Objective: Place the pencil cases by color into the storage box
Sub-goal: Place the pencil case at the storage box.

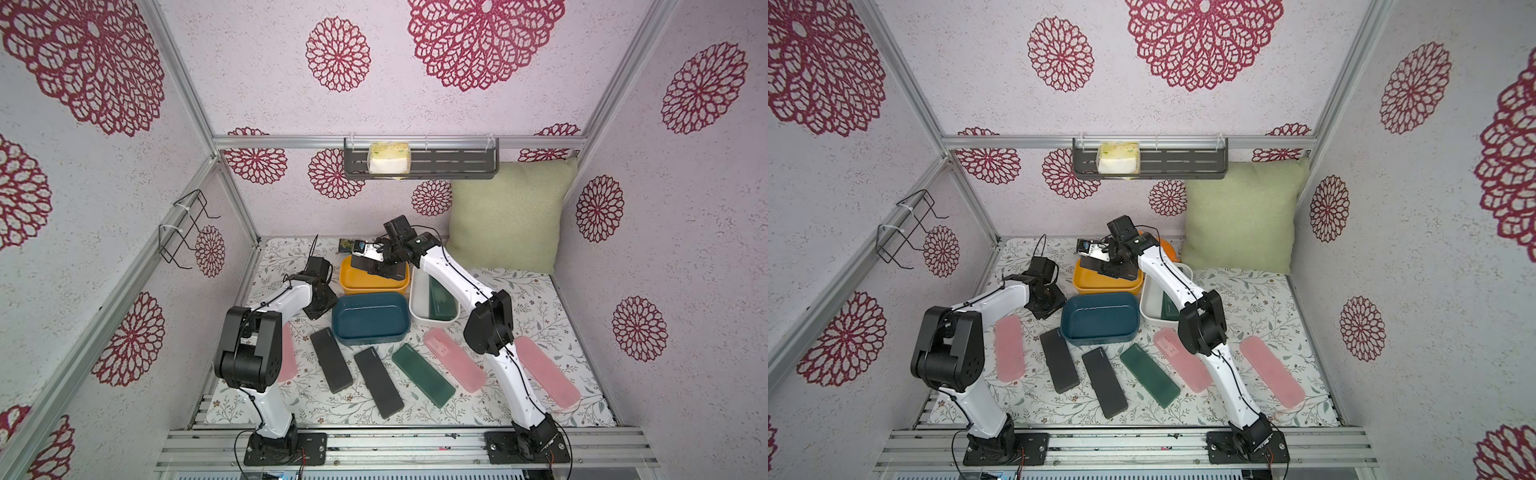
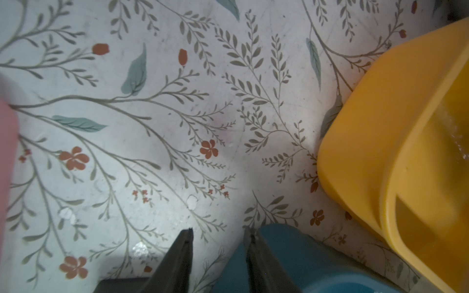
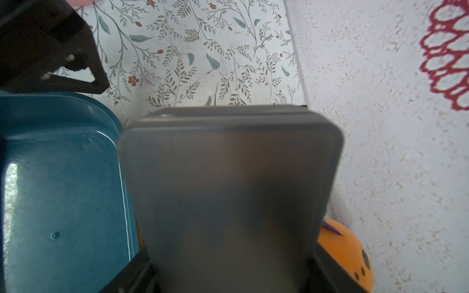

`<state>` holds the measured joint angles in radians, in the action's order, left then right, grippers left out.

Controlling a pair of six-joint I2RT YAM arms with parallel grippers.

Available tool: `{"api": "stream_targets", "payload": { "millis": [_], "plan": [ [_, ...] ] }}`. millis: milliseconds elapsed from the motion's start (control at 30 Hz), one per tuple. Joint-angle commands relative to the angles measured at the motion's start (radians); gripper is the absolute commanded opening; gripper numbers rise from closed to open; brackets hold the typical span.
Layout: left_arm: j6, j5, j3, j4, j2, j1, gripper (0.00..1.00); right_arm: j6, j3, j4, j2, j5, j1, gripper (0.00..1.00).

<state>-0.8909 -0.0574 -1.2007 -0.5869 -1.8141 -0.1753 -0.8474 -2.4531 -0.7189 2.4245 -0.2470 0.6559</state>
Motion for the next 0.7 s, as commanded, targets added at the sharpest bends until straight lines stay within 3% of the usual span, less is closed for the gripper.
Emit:
{"api": "stream_targets", "payload": {
  "millis": [0, 467, 667],
  "plan": [
    [0.005, 0.034, -0.028, 0.029, -0.029, -0.016, 0.40, -0.037, 0.042, -0.011, -0.078, -0.004, 0.015, 0.28],
    [0.032, 0.006, -0.095, -0.003, -0.064, -0.015, 0.42, -0.056, 0.282, 0.071, -0.260, 0.062, 0.066, 0.28],
    [0.040, -0.013, -0.105, -0.022, -0.043, -0.013, 0.42, -0.064, 0.243, 0.060, -0.221, 0.085, 0.065, 0.28]
  ]
}}
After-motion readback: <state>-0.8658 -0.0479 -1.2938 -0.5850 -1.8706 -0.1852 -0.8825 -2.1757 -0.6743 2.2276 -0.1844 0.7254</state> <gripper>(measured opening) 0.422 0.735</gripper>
